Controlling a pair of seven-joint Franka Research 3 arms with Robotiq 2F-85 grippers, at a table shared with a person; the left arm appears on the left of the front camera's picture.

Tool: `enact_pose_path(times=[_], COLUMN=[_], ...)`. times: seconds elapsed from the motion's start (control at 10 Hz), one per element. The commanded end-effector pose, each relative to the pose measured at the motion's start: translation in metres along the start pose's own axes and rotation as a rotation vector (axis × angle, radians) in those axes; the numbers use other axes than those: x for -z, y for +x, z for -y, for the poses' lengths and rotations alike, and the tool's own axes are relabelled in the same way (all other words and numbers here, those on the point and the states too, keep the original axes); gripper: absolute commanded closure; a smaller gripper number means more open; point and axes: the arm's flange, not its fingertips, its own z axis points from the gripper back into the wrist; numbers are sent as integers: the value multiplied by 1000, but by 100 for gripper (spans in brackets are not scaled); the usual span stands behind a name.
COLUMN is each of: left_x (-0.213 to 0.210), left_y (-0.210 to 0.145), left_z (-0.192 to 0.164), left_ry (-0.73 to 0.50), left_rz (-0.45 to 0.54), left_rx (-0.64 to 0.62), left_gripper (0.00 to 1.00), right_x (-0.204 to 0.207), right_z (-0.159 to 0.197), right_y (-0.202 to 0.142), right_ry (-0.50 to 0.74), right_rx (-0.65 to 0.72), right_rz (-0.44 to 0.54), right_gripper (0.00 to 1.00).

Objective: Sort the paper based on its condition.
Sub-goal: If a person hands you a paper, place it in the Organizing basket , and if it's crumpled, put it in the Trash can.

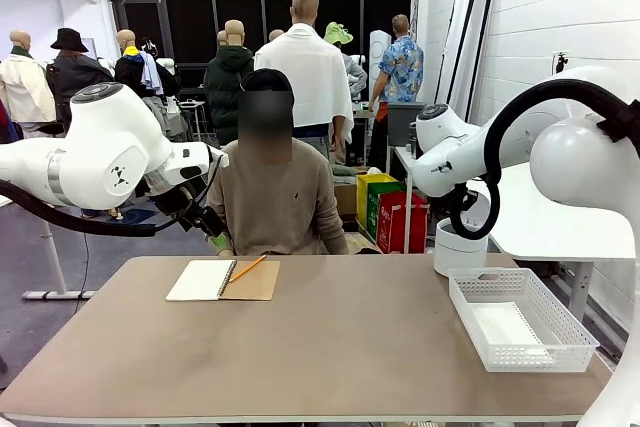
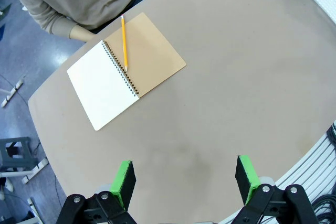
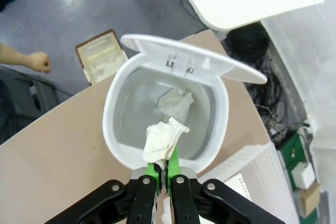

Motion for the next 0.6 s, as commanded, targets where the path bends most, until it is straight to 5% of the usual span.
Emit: enact_pose_path(times=[0.0, 0.5], left_x=[0, 0], left_y=[-1, -1], left_z=[-2, -2], left_ry=[5, 5], left_rz=[-2, -2], left_rx=[5, 5], left_gripper=[0, 0], right_x=[8, 24], right_z=[-7, -4], right_y=[6, 11], right_ry=[-40, -53], right_rx=[40, 57], right_rz=[23, -11], right_gripper=[100, 100])
